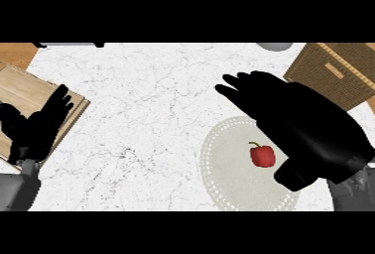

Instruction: Pick the bell pepper from the placemat and place it in the basket

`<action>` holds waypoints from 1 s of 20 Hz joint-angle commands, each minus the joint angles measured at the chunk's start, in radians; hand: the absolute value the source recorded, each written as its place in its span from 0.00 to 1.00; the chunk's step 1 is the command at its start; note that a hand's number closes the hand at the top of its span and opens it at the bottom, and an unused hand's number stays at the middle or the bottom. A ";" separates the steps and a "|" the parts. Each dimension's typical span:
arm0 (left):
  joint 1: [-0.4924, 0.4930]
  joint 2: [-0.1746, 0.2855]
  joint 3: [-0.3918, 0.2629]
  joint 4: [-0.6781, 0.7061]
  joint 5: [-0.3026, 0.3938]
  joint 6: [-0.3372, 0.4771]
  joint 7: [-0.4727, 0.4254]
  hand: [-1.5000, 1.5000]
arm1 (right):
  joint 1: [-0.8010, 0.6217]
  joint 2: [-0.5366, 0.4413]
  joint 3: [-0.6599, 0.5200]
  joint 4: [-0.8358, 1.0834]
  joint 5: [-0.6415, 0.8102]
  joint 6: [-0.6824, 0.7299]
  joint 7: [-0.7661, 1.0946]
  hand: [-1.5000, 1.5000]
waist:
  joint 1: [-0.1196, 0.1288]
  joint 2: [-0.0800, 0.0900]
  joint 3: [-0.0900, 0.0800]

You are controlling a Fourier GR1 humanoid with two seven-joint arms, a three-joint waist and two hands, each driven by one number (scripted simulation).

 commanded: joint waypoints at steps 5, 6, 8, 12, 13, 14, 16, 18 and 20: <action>-0.013 -0.063 -0.007 0.045 -0.039 0.018 -0.034 0.50 | -0.042 -0.027 -0.195 -0.034 -0.381 0.311 0.200 0.00 | 0.000 0.004 0.002; 0.028 0.014 0.045 0.001 0.013 -0.060 -0.012 0.50 | 0.055 -0.065 -0.240 -0.117 -0.415 0.293 0.196 0.00 | 0.001 0.001 0.003; -0.025 -0.044 0.019 0.064 -0.037 -0.022 -0.036 0.50 | 0.071 -0.090 -0.304 -0.089 -0.482 0.294 0.153 0.00 | 0.000 0.006 0.003; -0.020 -0.023 0.030 -0.015 -0.044 -0.029 0.042 0.50 | 0.174 -0.127 -0.435 -0.149 -0.484 0.264 0.024 0.00 | 0.010 0.006 0.004; -0.038 -0.046 0.042 0.052 -0.040 -0.044 -0.007 0.50 | 0.205 -0.119 -0.462 -0.156 -0.457 0.250 -0.021 0.00 | 0.007 0.008 0.004; -0.016 -0.048 0.033 0.029 -0.063 -0.023 -0.006 0.50 | 0.296 -0.133 -0.498 -0.219 -0.438 0.256 -0.064 0.00 | 0.004 0.007 0.005; -0.005 -0.059 0.055 0.085 -0.057 -0.058 -0.078 0.50 | 0.407 -0.058 -0.428 -0.285 -0.334 0.236 -0.116 0.00 | 0.006 0.010 0.005; -0.032 -0.064 0.043 -0.005 -0.062 -0.025 0.021 0.50 | 0.414 -0.052 -0.462 -0.180 -0.196 0.240 -0.297 0.00 | 0.018 0.011 0.006; 0.011 -0.041 0.071 0.011 -0.051 -0.076 -0.012 0.50 | 0.495 -0.038 -0.434 -0.206 -0.102 0.198 -0.365 0.00 | 0.016 0.010 0.005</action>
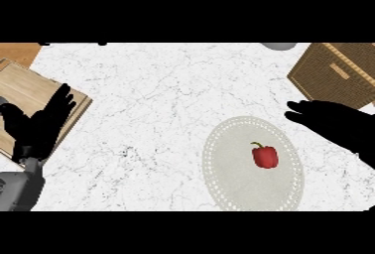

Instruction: Pick the bell pepper from the placemat and place it in the basket

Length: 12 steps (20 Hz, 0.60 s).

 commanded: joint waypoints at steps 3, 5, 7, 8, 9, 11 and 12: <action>0.009 -0.017 0.004 -0.015 -0.023 -0.011 -0.006 0.50 | 0.127 0.043 0.075 0.115 0.328 -0.165 -0.349 0.00 | 0.011 0.003 0.001; 0.009 0.002 0.039 0.022 -0.017 -0.042 -0.013 0.50 | 0.122 0.053 0.080 0.163 0.367 -0.232 -0.409 0.00 | 0.008 0.002 0.000; -0.055 -0.004 0.025 0.020 -0.016 -0.028 0.049 0.50 | 0.172 0.085 0.139 0.244 0.454 -0.355 -0.499 0.00 | 0.009 0.004 0.001; -0.001 -0.055 0.001 0.000 -0.053 0.008 -0.012 0.50 | 0.204 0.119 0.186 0.224 0.495 -0.381 -0.471 0.00 | 0.007 0.001 0.000; -0.030 -0.024 0.030 -0.009 -0.031 -0.004 0.030 0.50 | 0.230 0.107 0.177 0.278 0.512 -0.438 -0.564 0.00 | 0.007 0.001 0.000; 0.016 -0.024 0.016 -0.037 -0.044 -0.018 0.031 0.50 | 0.190 0.173 0.194 0.378 0.508 -0.480 -0.569 0.00 | 0.013 0.002 0.000; 0.004 -0.039 0.029 0.024 -0.040 -0.044 -0.020 0.50 | 0.126 0.216 0.199 0.388 0.487 -0.450 -0.514 0.00 | 0.010 0.002 -0.001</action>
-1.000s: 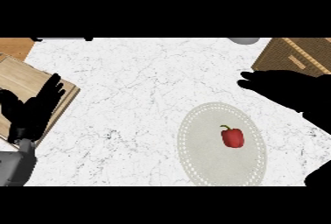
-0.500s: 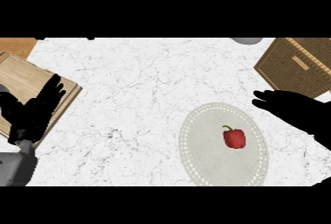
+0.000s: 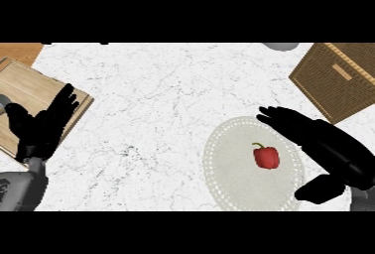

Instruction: Pick the bell pepper from the placemat and place it in the basket

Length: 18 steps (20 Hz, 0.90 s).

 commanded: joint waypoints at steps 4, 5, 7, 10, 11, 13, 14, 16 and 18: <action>0.073 -0.025 0.012 -0.061 -0.025 -0.022 -0.013 0.50 | -0.034 0.097 0.070 0.264 0.161 -0.176 -0.120 0.00 | 0.002 -0.002 -0.001; -0.028 -0.005 0.037 -0.004 -0.020 -0.030 0.032 0.50 | -0.069 0.086 0.064 0.338 0.184 -0.193 -0.157 0.00 | -0.001 -0.001 -0.001; 0.065 -0.036 0.024 -0.047 -0.039 -0.022 -0.010 0.50 | -0.066 0.123 0.105 0.337 0.227 -0.183 -0.098 0.00 | 0.001 -0.002 -0.001; -0.024 -0.027 0.067 0.017 -0.035 -0.047 0.017 0.50 | -0.074 0.096 0.070 0.389 0.239 -0.161 -0.136 0.00 | -0.005 -0.002 -0.001; 0.051 -0.043 0.043 -0.084 -0.049 -0.021 0.039 0.50 | -0.079 0.100 0.087 0.386 0.262 -0.152 -0.117 0.00 | -0.002 -0.003 -0.001; -0.014 -0.027 0.075 0.003 -0.040 -0.070 0.016 0.50 | -0.118 0.075 0.040 0.509 0.268 -0.198 -0.214 0.00 | -0.003 -0.001 -0.001; 0.043 -0.047 0.062 -0.030 -0.060 -0.064 -0.008 0.50 | -0.099 0.108 0.075 0.505 0.313 -0.227 -0.191 0.00 | -0.002 -0.002 -0.001; 0.020 -0.076 0.059 0.042 -0.089 -0.060 -0.042 0.50 | -0.063 0.053 0.032 0.378 0.270 -0.121 -0.188 0.00 | -0.009 -0.003 -0.002; 0.011 -0.073 0.085 -0.002 -0.080 -0.081 -0.004 0.50 | -0.058 0.087 0.016 0.460 0.294 -0.207 -0.258 0.00 | -0.006 -0.003 -0.001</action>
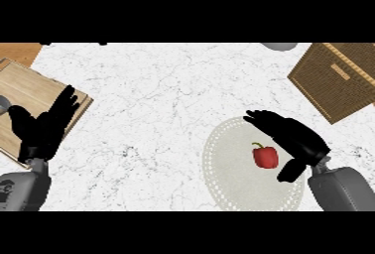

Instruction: Pick the bell pepper from the placemat and place it in the basket

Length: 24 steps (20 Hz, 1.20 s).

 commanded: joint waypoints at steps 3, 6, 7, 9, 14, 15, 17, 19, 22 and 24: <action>0.052 -0.025 0.035 -0.016 -0.013 -0.047 -0.021 0.50 | 0.009 0.001 -0.038 0.031 0.035 -0.002 -0.071 0.00 | 0.000 -0.001 0.000; 0.018 -0.011 0.044 -0.079 0.000 -0.053 0.075 0.50 | 0.003 -0.023 -0.074 0.073 0.006 0.018 -0.140 0.00 | 0.002 -0.001 0.000; 0.007 -0.036 0.017 -0.096 -0.038 -0.005 0.104 0.50 | 0.059 -0.039 -0.062 -0.016 -0.010 0.066 -0.136 0.00 | -0.002 -0.002 0.000; 0.033 -0.005 0.074 -0.035 -0.019 -0.071 0.022 0.50 | 0.038 0.015 -0.040 -0.023 0.015 0.073 -0.099 0.00 | -0.001 -0.001 0.000; -0.009 -0.036 0.069 -0.061 -0.040 -0.048 0.073 0.50 | 0.003 -0.024 -0.078 0.140 0.045 0.006 -0.245 0.00 | 0.002 0.000 0.000; -0.027 -0.041 0.073 0.059 -0.061 -0.062 -0.016 0.50 | 0.147 0.017 -0.011 -0.011 0.081 -0.037 -0.185 0.00 | -0.006 0.000 0.000; -0.013 -0.048 0.080 -0.012 -0.052 -0.058 0.036 0.50 | 0.057 0.035 -0.030 0.016 0.106 -0.002 -0.135 0.00 | -0.001 -0.001 0.000; -0.022 -0.031 0.097 -0.013 -0.045 -0.080 0.036 0.50 | 0.129 0.027 -0.032 0.032 0.132 -0.081 -0.174 0.00 | -0.002 -0.001 0.000; -0.011 -0.038 0.092 -0.049 -0.049 -0.086 0.080 0.50 | 0.031 0.026 -0.077 0.154 0.147 -0.102 -0.208 0.00 | 0.002 0.000 0.000; 0.001 -0.087 0.063 -0.061 -0.092 -0.040 0.057 0.50 | 0.064 0.054 -0.043 0.073 0.180 -0.076 -0.139 0.00 | -0.001 -0.001 0.000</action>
